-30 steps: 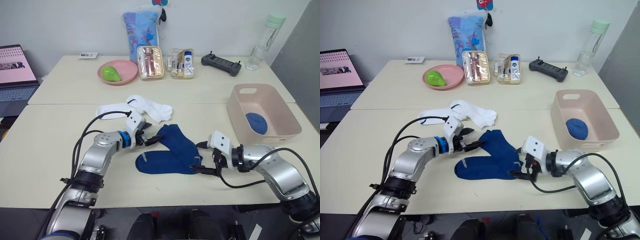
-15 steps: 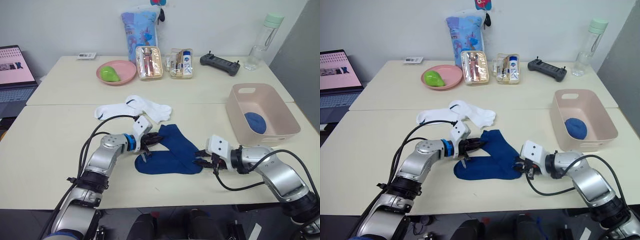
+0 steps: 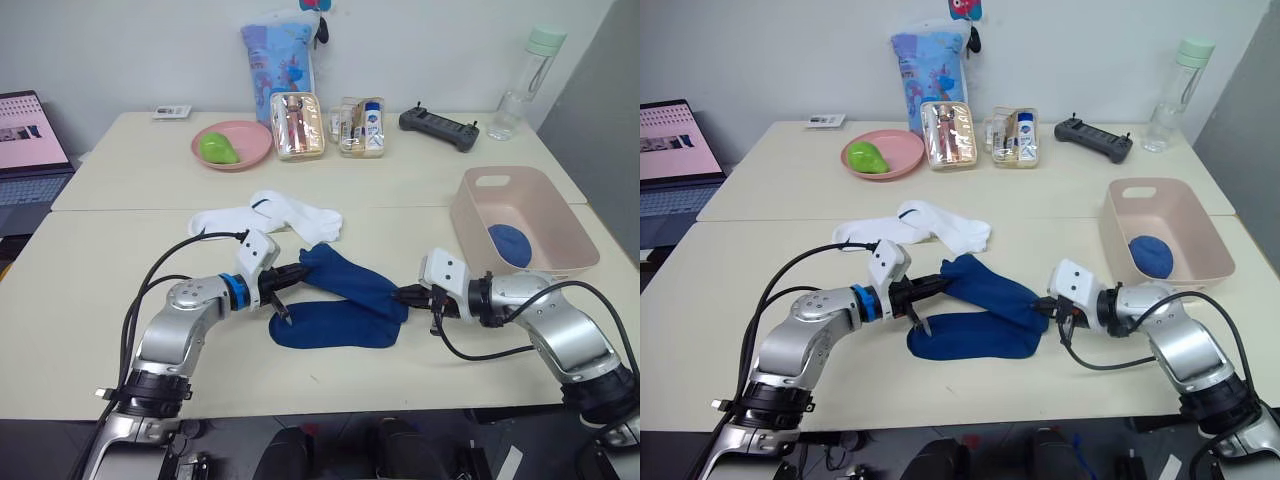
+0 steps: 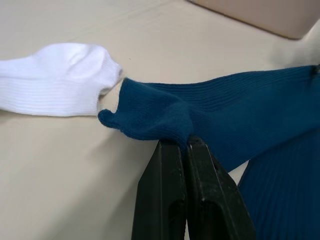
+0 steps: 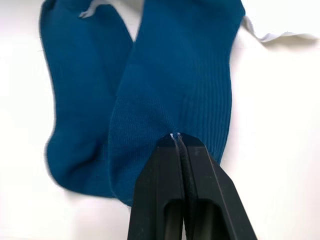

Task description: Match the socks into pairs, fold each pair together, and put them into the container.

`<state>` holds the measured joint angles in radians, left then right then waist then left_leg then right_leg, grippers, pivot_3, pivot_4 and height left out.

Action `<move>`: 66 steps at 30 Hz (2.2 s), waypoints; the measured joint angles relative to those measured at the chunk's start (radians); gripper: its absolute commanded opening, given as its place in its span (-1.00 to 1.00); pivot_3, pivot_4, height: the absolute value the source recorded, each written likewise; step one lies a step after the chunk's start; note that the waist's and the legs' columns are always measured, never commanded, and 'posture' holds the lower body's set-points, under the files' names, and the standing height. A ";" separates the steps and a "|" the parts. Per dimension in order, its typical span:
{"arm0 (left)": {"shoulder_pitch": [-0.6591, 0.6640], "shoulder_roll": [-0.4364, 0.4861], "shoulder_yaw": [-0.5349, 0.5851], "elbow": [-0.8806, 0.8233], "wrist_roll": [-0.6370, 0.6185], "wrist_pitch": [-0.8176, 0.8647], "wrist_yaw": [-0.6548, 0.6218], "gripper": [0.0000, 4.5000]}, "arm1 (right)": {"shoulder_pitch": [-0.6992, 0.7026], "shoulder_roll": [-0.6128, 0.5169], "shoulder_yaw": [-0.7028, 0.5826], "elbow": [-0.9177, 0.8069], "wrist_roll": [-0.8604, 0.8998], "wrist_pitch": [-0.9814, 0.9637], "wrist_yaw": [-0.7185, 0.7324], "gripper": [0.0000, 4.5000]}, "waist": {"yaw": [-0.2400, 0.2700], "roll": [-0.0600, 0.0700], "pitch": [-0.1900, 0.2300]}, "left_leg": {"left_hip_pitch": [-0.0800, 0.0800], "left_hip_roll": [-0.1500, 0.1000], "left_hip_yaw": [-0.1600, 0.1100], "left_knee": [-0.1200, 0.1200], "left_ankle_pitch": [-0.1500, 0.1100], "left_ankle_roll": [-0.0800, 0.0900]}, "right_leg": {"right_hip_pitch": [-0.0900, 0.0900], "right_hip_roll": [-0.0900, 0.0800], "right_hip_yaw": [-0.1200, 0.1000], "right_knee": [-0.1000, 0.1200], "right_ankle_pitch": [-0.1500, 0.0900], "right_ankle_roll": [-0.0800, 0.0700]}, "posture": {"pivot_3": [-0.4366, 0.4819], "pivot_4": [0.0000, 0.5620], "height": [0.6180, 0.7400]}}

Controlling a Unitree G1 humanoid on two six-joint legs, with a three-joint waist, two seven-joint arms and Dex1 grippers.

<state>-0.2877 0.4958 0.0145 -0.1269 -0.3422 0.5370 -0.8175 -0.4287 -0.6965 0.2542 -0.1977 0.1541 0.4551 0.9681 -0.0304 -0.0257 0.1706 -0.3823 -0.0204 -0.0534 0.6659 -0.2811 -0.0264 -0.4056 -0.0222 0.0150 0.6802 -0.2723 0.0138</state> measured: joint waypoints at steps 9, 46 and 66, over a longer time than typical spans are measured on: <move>0.338 -0.039 0.120 -0.447 -0.174 0.218 0.189 -1.00 | -0.245 0.146 0.108 0.414 -0.177 -0.402 0.001 -0.98 | 0.004 -0.001 0.000 | 0.001 0.001 0.000 0.000 0.000 0.000 | 0.001 0.000 0.000 0.000 0.000 0.000 | -0.05 -0.47 1.00; 0.088 0.224 -0.033 0.026 -0.062 0.056 -0.002 0.18 | -0.192 0.298 0.005 0.312 -0.034 0.256 -0.099 0.03 | 0.002 0.000 0.000 | 0.000 0.000 0.000 -0.002 0.000 0.000 | -0.001 -0.001 -0.001 0.000 0.000 -0.001 | -0.05 -0.47 1.00; 0.181 0.173 0.130 -0.162 -0.238 0.128 -0.008 -0.98 | -0.312 0.324 -0.032 0.402 -0.005 0.166 -0.077 -1.00 | 0.000 0.000 0.000 | -0.001 0.000 0.000 -0.001 0.000 0.000 | -0.002 -0.001 -0.001 0.000 0.000 -0.001 | -0.05 -0.47 1.00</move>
<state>-0.1063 0.6688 0.1445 -0.2886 -0.5802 0.6648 -0.8257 -0.7408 -0.3723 0.2225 0.2039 0.1496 0.6212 0.8911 -0.0300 -0.0254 0.1709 -0.3829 -0.0203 -0.0534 0.6644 -0.2814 -0.0262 -0.4072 -0.0234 0.0143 0.6799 -0.2723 0.0131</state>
